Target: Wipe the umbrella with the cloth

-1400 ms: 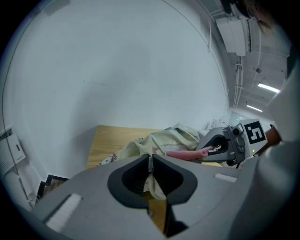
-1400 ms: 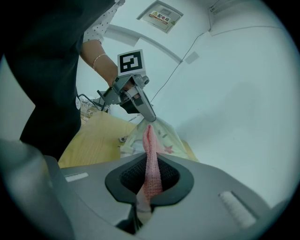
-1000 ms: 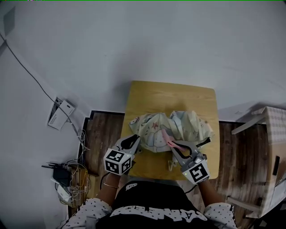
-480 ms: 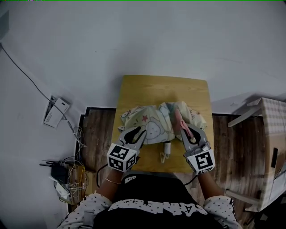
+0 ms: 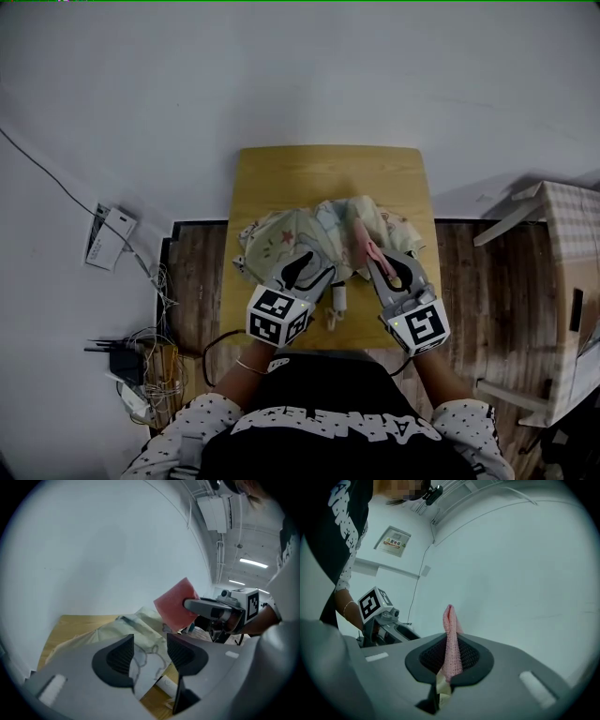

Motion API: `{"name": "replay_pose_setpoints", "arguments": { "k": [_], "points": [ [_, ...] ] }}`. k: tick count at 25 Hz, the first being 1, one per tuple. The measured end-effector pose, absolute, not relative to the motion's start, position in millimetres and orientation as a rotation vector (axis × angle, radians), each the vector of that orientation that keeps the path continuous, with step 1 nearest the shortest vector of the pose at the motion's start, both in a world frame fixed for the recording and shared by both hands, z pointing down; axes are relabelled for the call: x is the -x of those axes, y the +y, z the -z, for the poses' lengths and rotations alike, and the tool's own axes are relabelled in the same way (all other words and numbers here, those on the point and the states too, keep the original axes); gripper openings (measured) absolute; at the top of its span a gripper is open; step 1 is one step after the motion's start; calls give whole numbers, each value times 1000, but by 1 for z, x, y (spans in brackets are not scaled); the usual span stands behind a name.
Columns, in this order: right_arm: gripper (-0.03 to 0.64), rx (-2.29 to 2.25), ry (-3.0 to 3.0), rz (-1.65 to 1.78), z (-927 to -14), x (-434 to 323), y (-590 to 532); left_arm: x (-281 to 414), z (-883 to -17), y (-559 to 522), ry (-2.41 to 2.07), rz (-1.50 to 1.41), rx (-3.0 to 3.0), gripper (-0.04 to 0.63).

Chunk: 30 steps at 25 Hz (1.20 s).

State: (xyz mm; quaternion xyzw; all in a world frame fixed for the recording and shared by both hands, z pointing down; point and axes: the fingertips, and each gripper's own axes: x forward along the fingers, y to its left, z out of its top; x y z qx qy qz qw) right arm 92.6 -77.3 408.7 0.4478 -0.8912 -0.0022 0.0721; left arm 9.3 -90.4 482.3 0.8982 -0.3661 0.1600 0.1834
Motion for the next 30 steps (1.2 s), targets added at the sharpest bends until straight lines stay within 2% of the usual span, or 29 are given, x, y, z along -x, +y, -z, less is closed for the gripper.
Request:
{"name": "replay_pose_setpoints", "arguments": {
  "k": [4, 7, 8, 13, 15, 17, 30],
  "points": [
    [34, -1339, -2665, -12, -409, -94, -73, -32, -495, -88, -982, -498, -2496, 314],
    [32, -1332, -2667, -18, -411, -96, -69, -40, -506, -90, -1014, -581, -2488, 327],
    [32, -1330, -2665, -16, -411, -96, -68, -41, -508, -91, -1030, -603, -2487, 313],
    [32, -1337, -2655, -26, -413, -102, -63, -36, -511, -94, -1111, -665, -2485, 60],
    [32, -1335, -2655, -38, -415, -102, -62, -32, -510, -95, -1132, -663, -2477, 27],
    [32, -1326, -2660, -41, -416, -100, -63, -27, -506, -96, -1141, -639, -2472, 8],
    [34, -1280, -2689, -29, -411, -64, -87, 25, -479, -96, -1133, -513, -2465, 3]
  ]
}}
